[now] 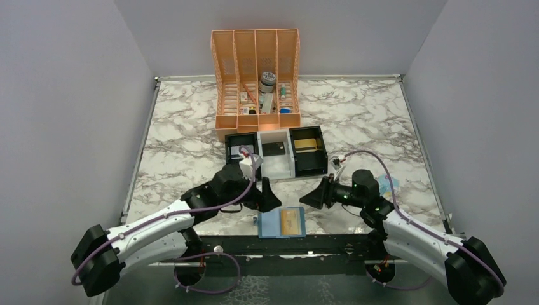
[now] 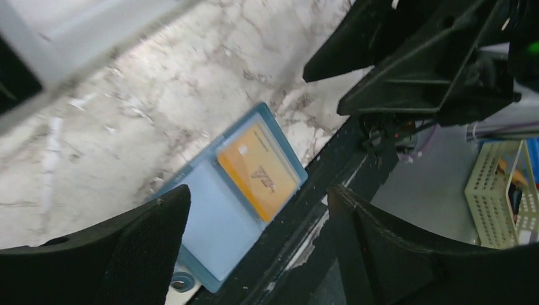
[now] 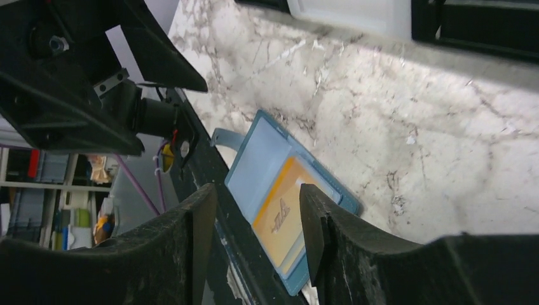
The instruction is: Take the credit cards out of the card holder
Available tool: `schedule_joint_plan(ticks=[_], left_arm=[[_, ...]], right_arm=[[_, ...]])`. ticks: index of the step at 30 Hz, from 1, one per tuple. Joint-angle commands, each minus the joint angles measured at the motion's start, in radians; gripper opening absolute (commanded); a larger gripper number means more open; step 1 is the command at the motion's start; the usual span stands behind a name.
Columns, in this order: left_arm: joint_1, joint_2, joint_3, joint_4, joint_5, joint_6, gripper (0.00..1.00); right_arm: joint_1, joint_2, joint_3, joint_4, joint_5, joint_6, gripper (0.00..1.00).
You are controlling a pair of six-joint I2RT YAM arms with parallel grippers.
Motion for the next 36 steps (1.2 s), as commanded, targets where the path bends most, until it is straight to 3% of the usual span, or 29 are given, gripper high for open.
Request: schedule_joint_plan(ticks=[1,6,16,31,36], left_arm=[[-0.143,0.084,0.0,0.09,-0.163,-0.076,0.78],[-0.225,0.149,-0.042,0.166,-0.212,-0.134,0.7],[-0.262,0.213,-0.115,0.274,-0.223,-0.201,0.59],[-0.308,0.346,-0.111,0.336,-0.225,-0.228,0.46],[-0.317,0.372,-0.131,0.363,-0.245,-0.276,0.41]], right_arm=[[0.061,0.059,0.002,-0.045,0.033,0.001,0.48],[0.124,0.156,0.002,-0.018,0.055,0.015,0.4],[0.234,0.243,0.042,-0.027,0.135,0.031,0.29],[0.272,0.336,0.036,-0.019,0.171,0.056,0.23],[0.27,0.316,0.019,-0.041,0.236,0.086,0.17]])
